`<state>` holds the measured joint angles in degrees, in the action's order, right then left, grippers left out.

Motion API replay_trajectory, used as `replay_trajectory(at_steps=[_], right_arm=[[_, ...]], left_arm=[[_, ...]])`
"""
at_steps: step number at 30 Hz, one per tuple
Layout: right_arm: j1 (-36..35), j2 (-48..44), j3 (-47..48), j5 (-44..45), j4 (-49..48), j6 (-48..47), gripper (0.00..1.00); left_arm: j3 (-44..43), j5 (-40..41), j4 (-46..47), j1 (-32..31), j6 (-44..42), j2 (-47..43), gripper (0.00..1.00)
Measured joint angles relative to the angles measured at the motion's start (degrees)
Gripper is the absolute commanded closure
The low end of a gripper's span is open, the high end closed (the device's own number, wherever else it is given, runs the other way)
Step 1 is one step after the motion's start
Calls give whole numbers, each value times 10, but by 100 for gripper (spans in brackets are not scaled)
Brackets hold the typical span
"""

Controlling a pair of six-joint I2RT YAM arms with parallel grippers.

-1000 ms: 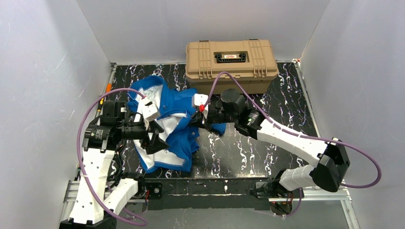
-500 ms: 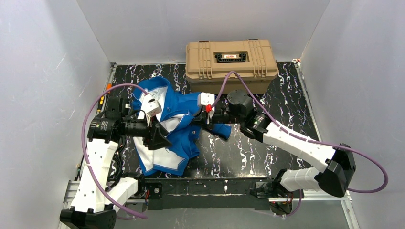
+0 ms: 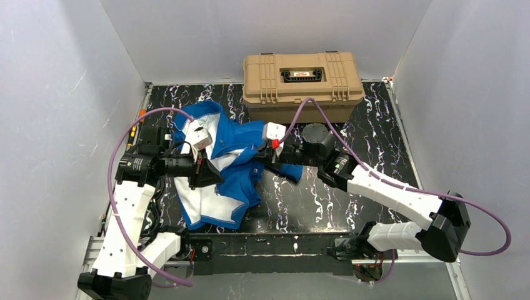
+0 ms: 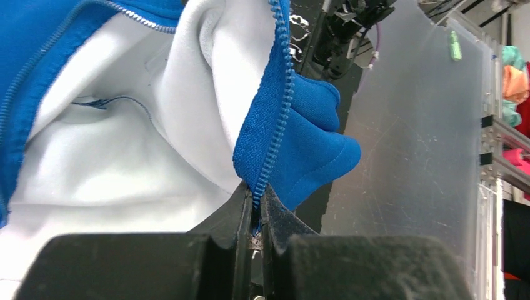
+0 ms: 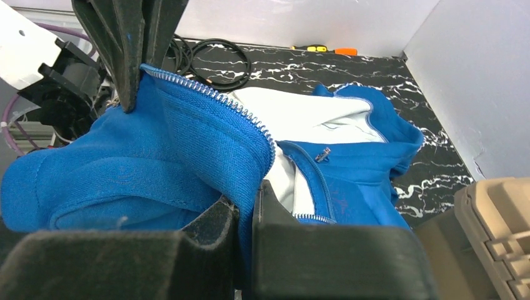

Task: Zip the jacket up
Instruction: Pick up the jacket from the center of the board.

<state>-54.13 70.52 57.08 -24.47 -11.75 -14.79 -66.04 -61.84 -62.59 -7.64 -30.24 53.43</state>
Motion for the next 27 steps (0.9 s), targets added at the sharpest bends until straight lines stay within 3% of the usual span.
replay_trajectory(at_steps=[3, 6, 17, 21, 27], right_arm=[[0, -7, -7, 15, 2, 1, 66], [-2, -12, -7, 24, 13, 4, 53], [-2, -87, -40, 35, 43, 38, 25], [-2, -60, 2, 25, 37, 52, 11], [-25, 19, 55, -17, -52, 94, 8]], left_arm=[[0, 18, 28, -1, 21, -11, 100], [0, 53, 59, -8, 37, -27, 100], [-28, 175, 113, -64, 81, -40, 100], [-40, 211, 116, -115, 94, -35, 100], [-51, 255, 111, -151, 109, -22, 100]])
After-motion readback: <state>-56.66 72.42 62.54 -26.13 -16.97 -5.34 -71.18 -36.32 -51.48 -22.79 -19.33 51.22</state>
